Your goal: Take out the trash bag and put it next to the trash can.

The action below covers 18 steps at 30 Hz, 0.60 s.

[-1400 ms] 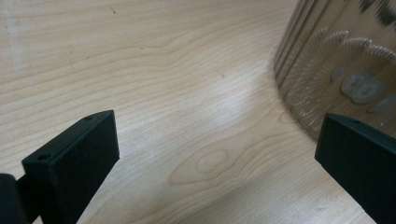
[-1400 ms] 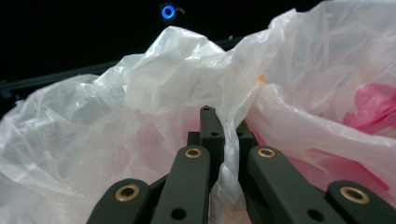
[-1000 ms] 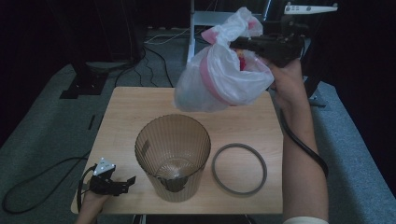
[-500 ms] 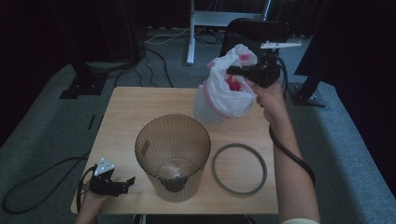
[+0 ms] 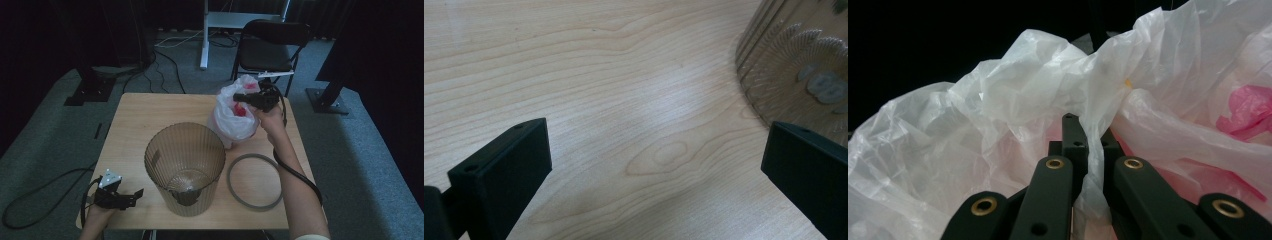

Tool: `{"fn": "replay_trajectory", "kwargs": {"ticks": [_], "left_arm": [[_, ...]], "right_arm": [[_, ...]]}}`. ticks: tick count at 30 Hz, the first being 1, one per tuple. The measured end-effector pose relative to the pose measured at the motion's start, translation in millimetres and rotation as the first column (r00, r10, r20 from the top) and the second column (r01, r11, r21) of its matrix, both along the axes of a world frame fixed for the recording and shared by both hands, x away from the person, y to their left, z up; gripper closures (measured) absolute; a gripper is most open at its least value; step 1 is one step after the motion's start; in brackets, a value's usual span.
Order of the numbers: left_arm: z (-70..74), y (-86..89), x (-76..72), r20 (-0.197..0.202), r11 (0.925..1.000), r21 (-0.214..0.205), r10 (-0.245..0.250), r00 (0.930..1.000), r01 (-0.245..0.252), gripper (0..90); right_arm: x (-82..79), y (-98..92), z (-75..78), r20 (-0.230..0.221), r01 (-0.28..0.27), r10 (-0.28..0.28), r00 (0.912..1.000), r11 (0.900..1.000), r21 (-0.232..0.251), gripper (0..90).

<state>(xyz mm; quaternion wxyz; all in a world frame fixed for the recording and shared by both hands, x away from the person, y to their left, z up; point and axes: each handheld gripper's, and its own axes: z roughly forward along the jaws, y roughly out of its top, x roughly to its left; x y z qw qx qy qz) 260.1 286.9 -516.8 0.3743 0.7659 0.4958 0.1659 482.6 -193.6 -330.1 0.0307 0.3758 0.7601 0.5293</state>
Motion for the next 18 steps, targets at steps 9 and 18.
{"fn": "replay_trajectory", "kwargs": {"ticks": [9,18], "left_arm": [[-2.1,-1.8,0.2,-0.014,0.9999,0.008,-0.007,0.9999,0.007,0.0],[-3.1,-3.4,0.1,-0.025,0.9998,0.009,-0.018,0.9995,0.019,0.0]], "right_arm": [[7.0,8.3,-33.9,-0.074,-0.019,0.017,0.9971,0.9997,-0.014,88.7],[9.6,10.5,-63.1,-0.129,-0.025,0.02,0.9914,0.9989,-0.039,87.8]]}}
